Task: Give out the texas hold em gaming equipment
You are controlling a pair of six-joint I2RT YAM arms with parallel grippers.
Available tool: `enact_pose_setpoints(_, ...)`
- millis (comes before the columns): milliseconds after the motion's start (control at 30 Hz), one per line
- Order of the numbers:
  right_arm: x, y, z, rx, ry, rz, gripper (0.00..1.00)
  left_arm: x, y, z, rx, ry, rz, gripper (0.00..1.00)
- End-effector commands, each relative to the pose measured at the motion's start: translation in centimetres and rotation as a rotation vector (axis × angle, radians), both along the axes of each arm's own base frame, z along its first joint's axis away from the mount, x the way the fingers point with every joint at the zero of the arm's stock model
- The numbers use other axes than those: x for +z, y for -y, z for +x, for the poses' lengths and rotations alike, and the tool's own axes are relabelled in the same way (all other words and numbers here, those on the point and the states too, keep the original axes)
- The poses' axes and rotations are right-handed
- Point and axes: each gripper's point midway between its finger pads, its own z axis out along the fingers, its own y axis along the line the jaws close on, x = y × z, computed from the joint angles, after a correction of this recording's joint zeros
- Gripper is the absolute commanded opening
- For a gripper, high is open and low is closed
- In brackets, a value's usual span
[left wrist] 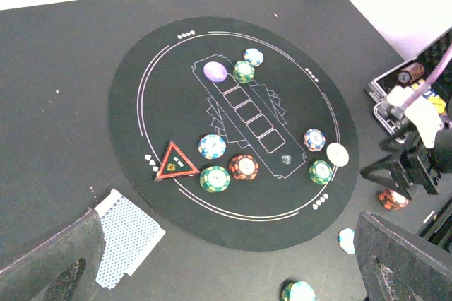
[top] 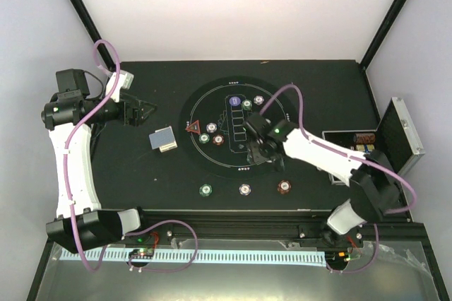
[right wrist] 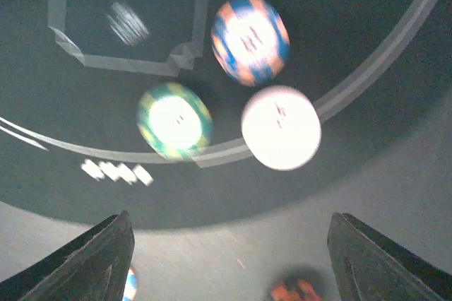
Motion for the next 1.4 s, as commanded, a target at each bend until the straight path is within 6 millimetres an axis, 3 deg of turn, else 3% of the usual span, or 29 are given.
enact_pose_setpoints(0, -3.0, 4.3, -3.8, -0.107, -0.037, -0.003, 0.79, 0.5, 0.5, -0.4, -0.022, 0.024, -0.033, 0.99)
enact_pose_setpoints(133, -5.5, 6.7, -6.9, -0.147, -0.086, 0.008, 0.8, 0.0, 0.5, -0.5, -0.028, 0.011, -0.029, 0.99)
enact_pose_setpoints(267, -6.6, 7.7, -8.1, -0.165, -0.107, 0.002, 0.82, -0.2, 0.5, -0.5, -0.025, 0.009, -0.025, 0.99)
enact_pose_setpoints(600, -8.4, 8.3, -9.1, -0.165, -0.134, 0.002, 0.81, -0.1, 0.4, -0.3, -0.019, 0.005, -0.031, 0.99)
enact_pose_setpoints(1367, -9.4, 9.0, -9.2, -0.164, -0.13, -0.034, 0.52, 0.0, 0.2, -0.3, -0.009, 0.009, -0.015, 0.99)
